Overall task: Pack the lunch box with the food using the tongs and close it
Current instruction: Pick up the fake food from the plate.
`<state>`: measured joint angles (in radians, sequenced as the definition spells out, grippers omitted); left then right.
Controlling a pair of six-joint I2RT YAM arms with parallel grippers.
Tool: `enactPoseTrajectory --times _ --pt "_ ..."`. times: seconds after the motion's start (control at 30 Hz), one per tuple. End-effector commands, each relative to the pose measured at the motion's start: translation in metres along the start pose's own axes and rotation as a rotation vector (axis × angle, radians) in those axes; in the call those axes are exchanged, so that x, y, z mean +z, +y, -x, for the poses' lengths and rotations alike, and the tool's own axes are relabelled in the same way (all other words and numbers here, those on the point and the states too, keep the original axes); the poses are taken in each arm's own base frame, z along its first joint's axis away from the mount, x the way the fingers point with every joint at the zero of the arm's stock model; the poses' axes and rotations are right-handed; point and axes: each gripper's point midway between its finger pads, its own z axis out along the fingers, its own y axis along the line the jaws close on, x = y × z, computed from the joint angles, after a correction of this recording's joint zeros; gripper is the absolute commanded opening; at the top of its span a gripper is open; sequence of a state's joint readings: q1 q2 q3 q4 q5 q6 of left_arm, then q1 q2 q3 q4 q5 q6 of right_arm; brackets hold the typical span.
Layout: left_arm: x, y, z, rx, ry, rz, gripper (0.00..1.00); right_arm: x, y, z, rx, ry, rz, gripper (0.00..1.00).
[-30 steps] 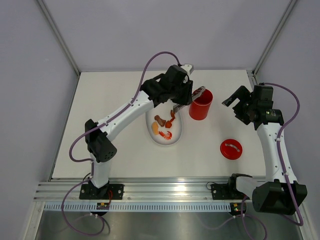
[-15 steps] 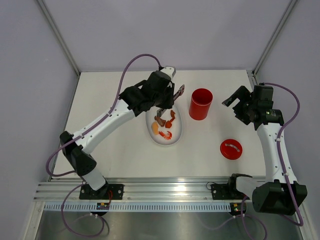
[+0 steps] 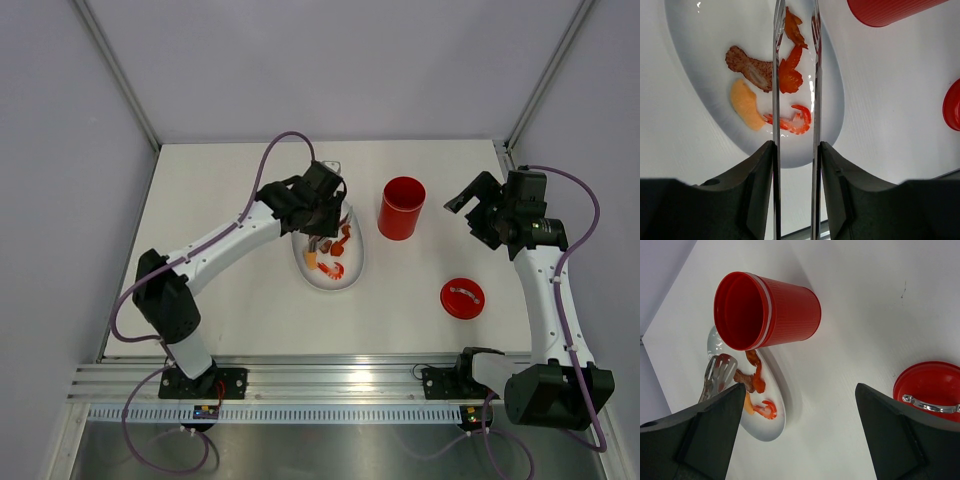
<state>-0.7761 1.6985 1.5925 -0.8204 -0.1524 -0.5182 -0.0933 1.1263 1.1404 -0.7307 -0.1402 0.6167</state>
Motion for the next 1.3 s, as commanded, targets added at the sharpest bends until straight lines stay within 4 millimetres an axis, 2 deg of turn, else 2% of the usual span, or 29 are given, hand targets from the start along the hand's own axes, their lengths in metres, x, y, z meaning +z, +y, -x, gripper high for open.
enactPoseTrajectory --times 0.0,0.13,0.5,0.73,0.9,0.97,1.1,1.27 --pt "0.006 -0.011 0.006 -0.036 -0.018 -0.036 0.44 -0.005 0.008 0.007 -0.030 -0.026 0.025 0.99" --pt "0.022 -0.007 0.001 -0.053 0.015 0.009 0.45 -0.003 0.009 0.007 -0.035 -0.018 0.026 0.99" --pt "0.041 -0.001 -0.012 -0.084 0.067 0.061 0.49 -0.002 0.012 0.010 -0.051 -0.007 0.027 0.99" --pt "0.053 -0.006 -0.017 -0.081 0.101 0.050 0.42 -0.001 0.014 0.011 -0.063 0.002 0.032 1.00" --pt "0.054 -0.007 -0.016 -0.064 0.111 0.049 0.41 -0.001 0.015 0.011 -0.068 0.006 0.032 1.00" --pt "0.053 -0.008 -0.013 -0.063 0.108 0.046 0.38 -0.002 0.015 0.011 -0.071 0.008 0.033 0.99" --pt "0.044 -0.008 -0.007 -0.056 0.088 0.046 0.24 -0.003 0.018 0.013 -0.074 0.008 0.038 0.99" --pt "0.024 -0.004 0.008 -0.039 0.044 0.057 0.18 -0.002 0.019 0.015 -0.076 0.011 0.036 0.99"
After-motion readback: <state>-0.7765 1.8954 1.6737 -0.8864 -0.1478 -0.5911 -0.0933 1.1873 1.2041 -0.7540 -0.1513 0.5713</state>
